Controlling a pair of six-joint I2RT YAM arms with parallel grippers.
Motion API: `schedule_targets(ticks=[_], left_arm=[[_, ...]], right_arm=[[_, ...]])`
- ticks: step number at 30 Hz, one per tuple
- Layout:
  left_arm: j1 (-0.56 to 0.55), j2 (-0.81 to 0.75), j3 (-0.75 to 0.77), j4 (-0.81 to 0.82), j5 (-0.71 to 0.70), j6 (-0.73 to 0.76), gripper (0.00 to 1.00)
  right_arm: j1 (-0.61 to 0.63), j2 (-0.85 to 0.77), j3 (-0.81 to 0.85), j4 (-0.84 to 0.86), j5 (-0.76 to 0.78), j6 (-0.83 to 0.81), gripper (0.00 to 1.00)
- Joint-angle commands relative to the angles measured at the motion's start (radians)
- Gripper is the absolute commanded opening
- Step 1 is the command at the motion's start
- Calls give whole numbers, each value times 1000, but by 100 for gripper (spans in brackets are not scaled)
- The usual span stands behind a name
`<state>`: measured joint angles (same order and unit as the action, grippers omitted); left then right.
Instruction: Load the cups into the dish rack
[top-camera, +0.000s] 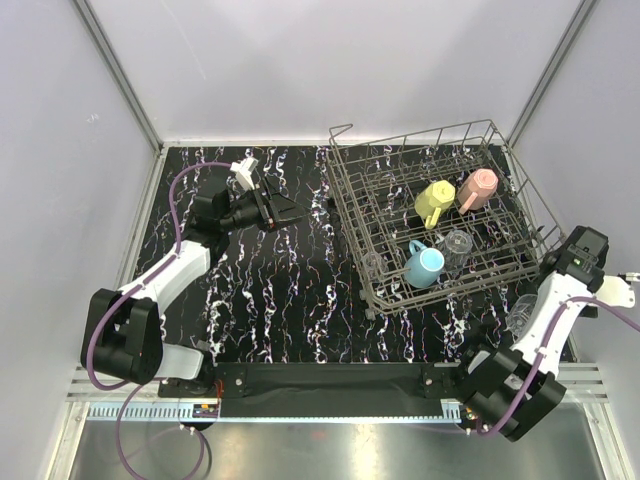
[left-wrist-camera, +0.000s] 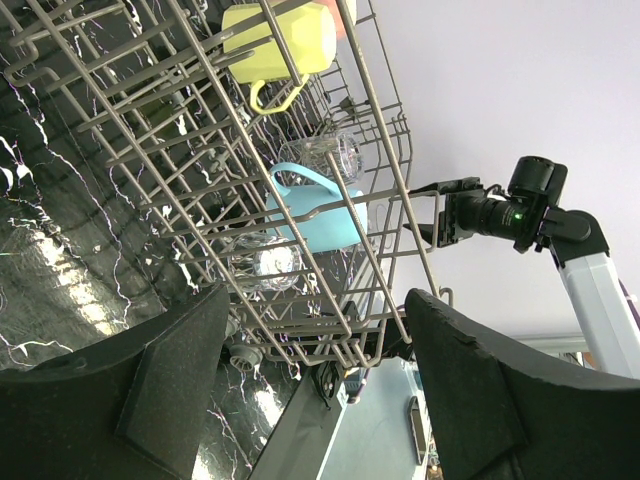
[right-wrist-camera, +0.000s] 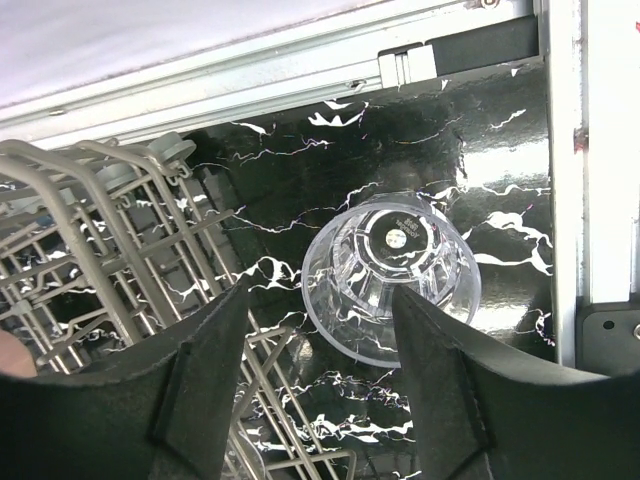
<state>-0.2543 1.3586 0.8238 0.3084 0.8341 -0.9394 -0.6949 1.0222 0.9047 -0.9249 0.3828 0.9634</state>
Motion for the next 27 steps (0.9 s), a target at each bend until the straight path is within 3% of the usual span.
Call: schedule_targets(ticks=[1, 17, 27], left_arm=[[-5, 5, -2, 47, 30, 4, 77], [-7, 17, 0, 47, 34, 1, 77], [-7, 25, -2, 58, 37, -9, 76]], right_arm=[[-6, 21, 23, 26, 44, 3, 67], [-35, 88, -124, 168, 21, 60, 64], [-45, 144, -199, 245, 10, 44, 50]])
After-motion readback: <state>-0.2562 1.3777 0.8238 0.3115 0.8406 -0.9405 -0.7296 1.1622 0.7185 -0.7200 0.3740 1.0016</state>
